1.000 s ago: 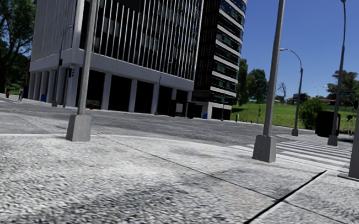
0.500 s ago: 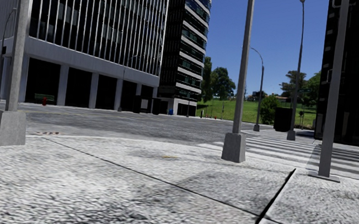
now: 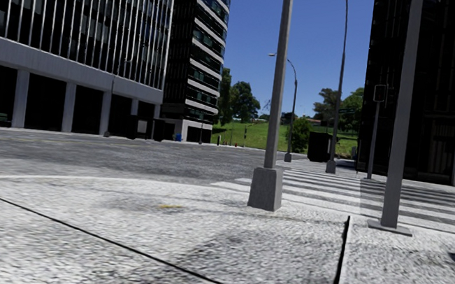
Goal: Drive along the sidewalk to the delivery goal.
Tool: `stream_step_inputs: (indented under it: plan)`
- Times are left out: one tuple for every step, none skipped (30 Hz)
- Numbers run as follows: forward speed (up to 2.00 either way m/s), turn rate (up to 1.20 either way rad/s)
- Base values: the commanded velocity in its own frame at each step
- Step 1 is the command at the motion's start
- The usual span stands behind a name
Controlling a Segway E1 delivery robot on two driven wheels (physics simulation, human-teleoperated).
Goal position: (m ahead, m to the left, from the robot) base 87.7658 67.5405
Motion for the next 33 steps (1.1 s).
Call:
stream_step_inputs:
  plan:
    - [1.24,-0.51]
    - [1.24,-0.51]
    - [1.24,-0.51]
    - [1.24,-0.51]
    - [1.24,-0.51]
    - [1.24,-0.51]
    - [1.24,-0.51]
    - [1.24,-0.51]
    - [1.24,-0.51]
    - [1.24,-0.51]
    - [1.24,-0.51]
    - [1.24,-0.51]
    - [1.24,-0.51]
    - [1.24,-0.51]
    - [1.24,-0.51]
    - [1.24,-0.51]
    - [1.24,-0.51]
    - [1.24,-0.38]
    - [1.24,0.0]
    - [1.24,0.0]
    - [1.24,0.0]
    - [1.24,0.0]
    - [1.24,0.0]
    - [1.24,0.0]
    - [1.24,0.0]
    - [1.24,0.0]
    - [1.24,0.0]
    - [1.24,0.0]
    - [1.24,0.0]
    - [1.24,0.0]
    - [1.27,0.0]
    - [1.28,0.0]
    - [1.28,0.0]
